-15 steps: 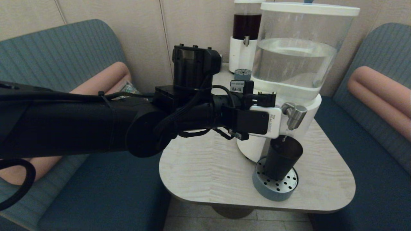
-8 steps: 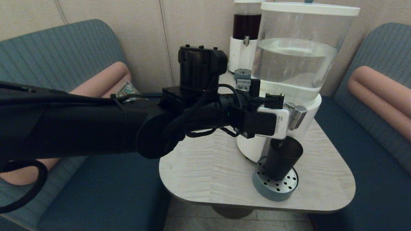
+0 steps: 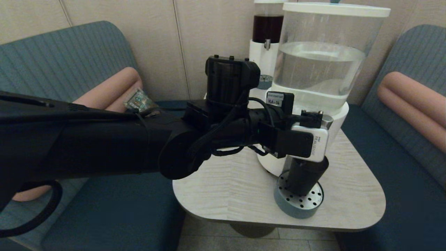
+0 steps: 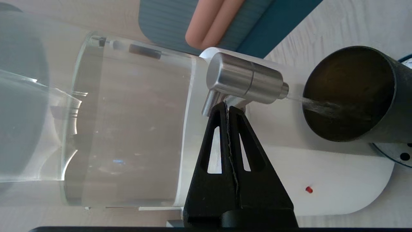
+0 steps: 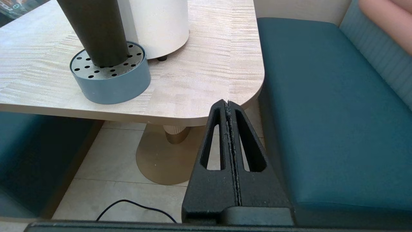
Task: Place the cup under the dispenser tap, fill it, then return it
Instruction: Turn off the faucet
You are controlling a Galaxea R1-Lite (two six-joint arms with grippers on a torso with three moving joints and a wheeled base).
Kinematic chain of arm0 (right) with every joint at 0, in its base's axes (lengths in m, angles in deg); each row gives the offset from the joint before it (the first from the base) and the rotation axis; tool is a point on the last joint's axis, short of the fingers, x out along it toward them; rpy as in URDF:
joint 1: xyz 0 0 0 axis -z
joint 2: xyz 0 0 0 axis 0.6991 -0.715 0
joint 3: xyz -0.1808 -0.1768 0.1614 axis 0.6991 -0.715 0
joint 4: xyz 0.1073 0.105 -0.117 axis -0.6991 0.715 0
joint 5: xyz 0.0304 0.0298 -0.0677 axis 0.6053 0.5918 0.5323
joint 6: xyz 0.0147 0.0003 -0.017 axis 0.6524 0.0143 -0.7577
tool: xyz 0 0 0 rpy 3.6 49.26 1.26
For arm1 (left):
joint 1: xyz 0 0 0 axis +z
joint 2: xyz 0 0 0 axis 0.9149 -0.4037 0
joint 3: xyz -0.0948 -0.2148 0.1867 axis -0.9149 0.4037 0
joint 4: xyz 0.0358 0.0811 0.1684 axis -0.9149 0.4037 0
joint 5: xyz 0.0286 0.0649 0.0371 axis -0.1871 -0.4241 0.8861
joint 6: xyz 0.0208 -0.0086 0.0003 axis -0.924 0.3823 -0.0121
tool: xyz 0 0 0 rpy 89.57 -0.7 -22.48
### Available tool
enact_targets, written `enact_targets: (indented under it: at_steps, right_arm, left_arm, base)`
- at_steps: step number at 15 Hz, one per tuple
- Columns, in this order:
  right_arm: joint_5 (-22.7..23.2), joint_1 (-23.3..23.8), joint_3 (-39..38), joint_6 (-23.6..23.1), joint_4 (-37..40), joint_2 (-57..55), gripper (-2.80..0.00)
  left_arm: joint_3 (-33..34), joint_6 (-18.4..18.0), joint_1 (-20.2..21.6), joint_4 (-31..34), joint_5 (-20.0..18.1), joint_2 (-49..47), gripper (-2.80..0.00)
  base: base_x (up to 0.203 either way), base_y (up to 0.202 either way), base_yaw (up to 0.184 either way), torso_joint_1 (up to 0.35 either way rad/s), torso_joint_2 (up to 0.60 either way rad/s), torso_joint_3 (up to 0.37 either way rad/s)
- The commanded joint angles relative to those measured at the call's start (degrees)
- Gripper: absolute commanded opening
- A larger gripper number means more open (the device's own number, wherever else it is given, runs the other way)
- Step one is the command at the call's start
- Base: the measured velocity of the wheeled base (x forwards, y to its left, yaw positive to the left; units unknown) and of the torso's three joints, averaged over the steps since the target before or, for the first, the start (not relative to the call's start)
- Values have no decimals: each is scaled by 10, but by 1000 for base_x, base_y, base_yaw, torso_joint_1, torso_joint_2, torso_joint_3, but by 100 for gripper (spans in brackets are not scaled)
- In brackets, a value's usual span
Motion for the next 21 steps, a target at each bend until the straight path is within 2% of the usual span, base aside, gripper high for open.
enact_targets:
  at_steps: [1, 21]
  right_arm:
    - [0, 0, -8, 1, -1, -1, -280]
    - [0, 0, -9, 0, -1, -1, -280]
  left_arm:
    - [-2, -4, 0, -2, -1, -2, -280]
    - [-57, -4, 0, -2, -1, -42, -280]
  base:
    - [0, 0, 0, 0, 0, 0]
    - [0, 0, 0, 0, 0, 0]
